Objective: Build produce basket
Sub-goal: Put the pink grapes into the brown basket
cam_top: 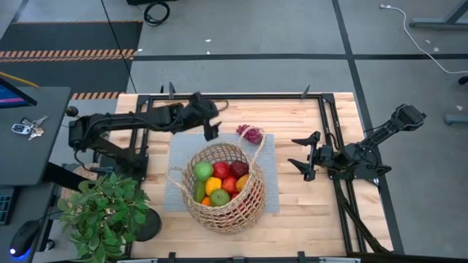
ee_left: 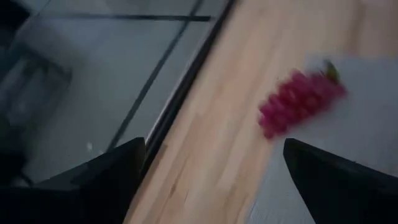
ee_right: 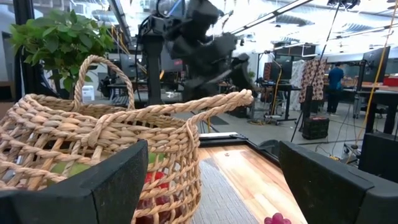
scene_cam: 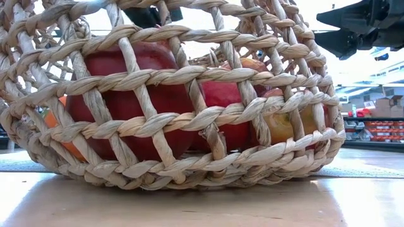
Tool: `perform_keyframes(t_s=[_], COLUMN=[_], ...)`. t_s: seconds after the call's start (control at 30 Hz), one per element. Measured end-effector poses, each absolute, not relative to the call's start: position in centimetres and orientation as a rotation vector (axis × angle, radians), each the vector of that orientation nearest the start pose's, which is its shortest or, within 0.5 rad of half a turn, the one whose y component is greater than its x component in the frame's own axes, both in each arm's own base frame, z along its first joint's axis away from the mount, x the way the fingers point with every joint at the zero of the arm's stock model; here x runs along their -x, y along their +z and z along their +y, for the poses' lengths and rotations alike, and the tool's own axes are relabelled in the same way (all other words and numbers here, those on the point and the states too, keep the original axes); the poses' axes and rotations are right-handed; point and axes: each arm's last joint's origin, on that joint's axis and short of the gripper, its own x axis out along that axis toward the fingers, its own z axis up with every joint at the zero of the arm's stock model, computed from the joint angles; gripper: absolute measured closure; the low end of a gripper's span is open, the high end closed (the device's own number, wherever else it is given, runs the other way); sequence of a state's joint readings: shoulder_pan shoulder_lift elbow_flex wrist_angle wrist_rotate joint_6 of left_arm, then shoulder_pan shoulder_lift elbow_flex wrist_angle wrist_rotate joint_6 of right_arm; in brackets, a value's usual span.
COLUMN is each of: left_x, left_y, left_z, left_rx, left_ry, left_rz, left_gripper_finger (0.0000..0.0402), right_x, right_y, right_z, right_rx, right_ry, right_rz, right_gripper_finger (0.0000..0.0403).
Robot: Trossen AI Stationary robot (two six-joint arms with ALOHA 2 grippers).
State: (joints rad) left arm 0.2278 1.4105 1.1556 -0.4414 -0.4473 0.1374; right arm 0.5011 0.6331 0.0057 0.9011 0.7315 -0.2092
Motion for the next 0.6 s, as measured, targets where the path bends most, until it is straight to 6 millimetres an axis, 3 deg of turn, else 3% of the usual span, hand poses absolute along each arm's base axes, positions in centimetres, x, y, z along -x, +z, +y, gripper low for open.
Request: perform_keyframes(t_s=[0.17,0.23,0.47,0.6], left_x=[-28.6,-28.9,-30.9,-32.7], left_y=[28.5,27.6,23.8,21.2], left_z=[10.7,11.6,14.1,14.2], left_rx=[0.091,0.132,0.052,-0.057], left_ry=[0.672,0.666,0.656,0.424], left_rz=[0.692,0.717,0.811,0.863], left_gripper_finger=[0.0013,0.0013,0.0013,0.0013], right_x=[-12.0,-12.0,-12.0,-12.0], right_y=[18.9,18.9,18.9,18.9], right_z=[4.4,4.4,4.4,4.4], right_rx=[0.048,0.048,0.048,0.048], right_ry=[-0.251,-0.251,-0.251,-0.251], right_rz=[-0.200,-0.200,-0.200,-0.200], right_gripper_finger=[0.0041,0.0041,0.0041,0.0041])
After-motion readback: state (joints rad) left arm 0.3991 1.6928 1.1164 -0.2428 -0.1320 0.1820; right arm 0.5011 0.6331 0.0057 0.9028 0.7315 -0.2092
